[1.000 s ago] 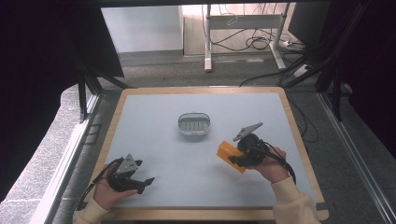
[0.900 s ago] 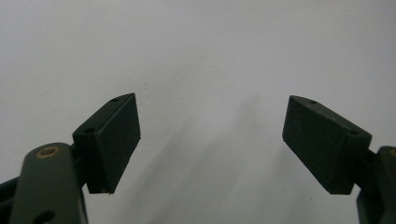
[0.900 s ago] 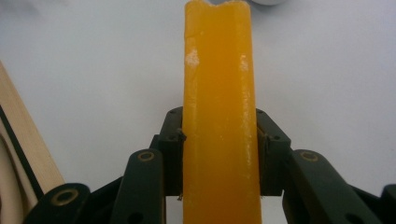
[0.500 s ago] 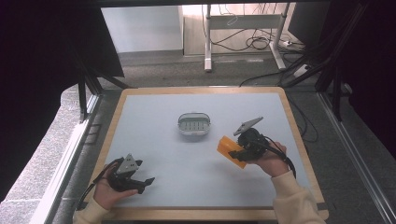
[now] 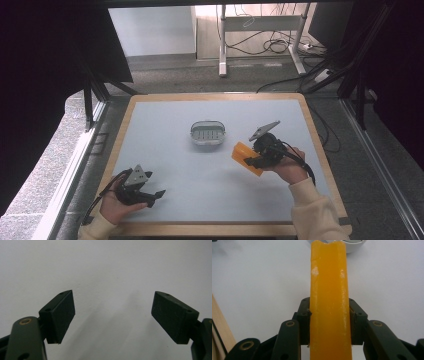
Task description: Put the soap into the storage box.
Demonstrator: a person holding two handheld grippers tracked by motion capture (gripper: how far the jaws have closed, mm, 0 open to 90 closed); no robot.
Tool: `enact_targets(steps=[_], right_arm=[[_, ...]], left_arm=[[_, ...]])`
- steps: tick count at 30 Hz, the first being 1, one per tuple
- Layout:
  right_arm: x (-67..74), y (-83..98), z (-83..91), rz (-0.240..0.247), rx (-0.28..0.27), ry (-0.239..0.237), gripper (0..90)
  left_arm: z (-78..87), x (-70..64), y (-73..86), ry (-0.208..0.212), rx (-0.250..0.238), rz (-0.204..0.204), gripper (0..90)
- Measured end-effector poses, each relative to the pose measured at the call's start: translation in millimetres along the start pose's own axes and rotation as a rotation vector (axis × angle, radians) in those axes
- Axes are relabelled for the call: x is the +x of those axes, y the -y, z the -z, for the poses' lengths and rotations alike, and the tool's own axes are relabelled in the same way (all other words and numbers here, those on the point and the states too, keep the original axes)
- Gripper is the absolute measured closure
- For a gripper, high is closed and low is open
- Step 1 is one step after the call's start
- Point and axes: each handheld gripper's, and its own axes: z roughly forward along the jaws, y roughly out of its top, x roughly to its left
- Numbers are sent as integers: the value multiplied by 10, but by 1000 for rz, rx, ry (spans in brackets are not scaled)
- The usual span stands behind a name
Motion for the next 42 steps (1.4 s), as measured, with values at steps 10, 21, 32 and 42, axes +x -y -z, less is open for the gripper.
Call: enact_targets(steps=[10, 21, 32, 42], right_arm=[[-55, -77, -9, 13, -6, -4, 613], [-100, -164, -45, 58, -7, -28, 614], [-138, -290, 11, 82, -14, -18, 614], [-207, -392, 39, 115, -27, -14, 614]], left_arm=[[-1, 7, 2, -2, 2, -1, 192], [15, 7, -16, -6, -8, 4, 192], [8, 6, -11, 0, -8, 8, 191], [13, 15, -8, -2, -5, 5, 192]])
